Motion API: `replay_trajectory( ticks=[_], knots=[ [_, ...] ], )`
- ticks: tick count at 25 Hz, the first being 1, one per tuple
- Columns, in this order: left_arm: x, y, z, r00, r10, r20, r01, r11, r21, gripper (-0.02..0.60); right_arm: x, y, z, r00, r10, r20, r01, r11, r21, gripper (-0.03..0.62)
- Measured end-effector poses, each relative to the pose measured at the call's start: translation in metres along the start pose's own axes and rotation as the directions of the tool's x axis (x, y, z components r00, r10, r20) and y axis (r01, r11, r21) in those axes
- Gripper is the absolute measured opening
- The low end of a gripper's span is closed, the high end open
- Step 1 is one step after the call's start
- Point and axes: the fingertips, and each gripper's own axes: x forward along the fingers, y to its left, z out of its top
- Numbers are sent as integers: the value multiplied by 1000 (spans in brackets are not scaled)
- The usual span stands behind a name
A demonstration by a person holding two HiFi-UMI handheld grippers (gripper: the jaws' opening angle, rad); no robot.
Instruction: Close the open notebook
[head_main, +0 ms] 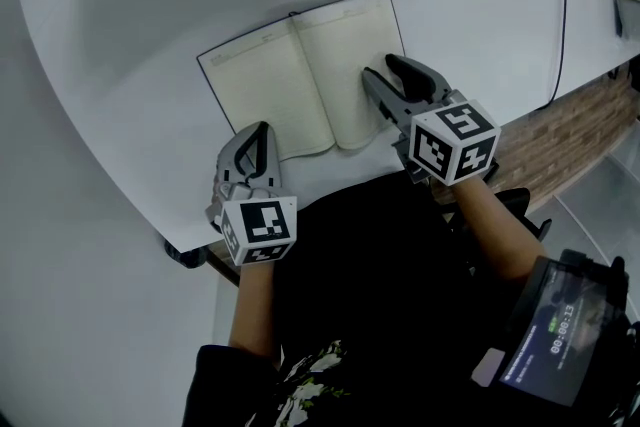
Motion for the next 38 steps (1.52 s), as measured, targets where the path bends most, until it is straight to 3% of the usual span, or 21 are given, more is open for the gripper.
replay_trajectory(
  ticks=[6, 12, 21, 32, 34, 38],
  knots=[
    [-4, 4, -5, 1000, -5, 13, 5, 1000, -21, 6, 11, 35, -5, 996, 87, -8, -86, 995, 52, 224],
    [-2, 2, -2, 1000, -6, 23, 7, 999, -42, 6, 15, 79, 1, 967, 255, -12, -253, 963, 87, 224],
    [-5, 0, -7, 1000, 10, 3, -9, 997, -76, 6, 17, 142, 6, 910, 410, -52, -412, 911, -26, 222],
    [-34, 23, -35, 994, 93, -66, -101, 984, -146, 6, 24, 183, 1, 853, 512, -103, -520, 850, -78, 222],
    [-43, 29, -29, 992, 121, -49, -126, 982, -141, 6, 24, 185, 0, 848, 519, -109, -528, 846, -79, 222],
    [-51, 22, 15, 991, 125, 56, -122, 991, -54, 6, 23, 178, 6, 857, 508, -88, -515, 853, -83, 222]
  ],
)
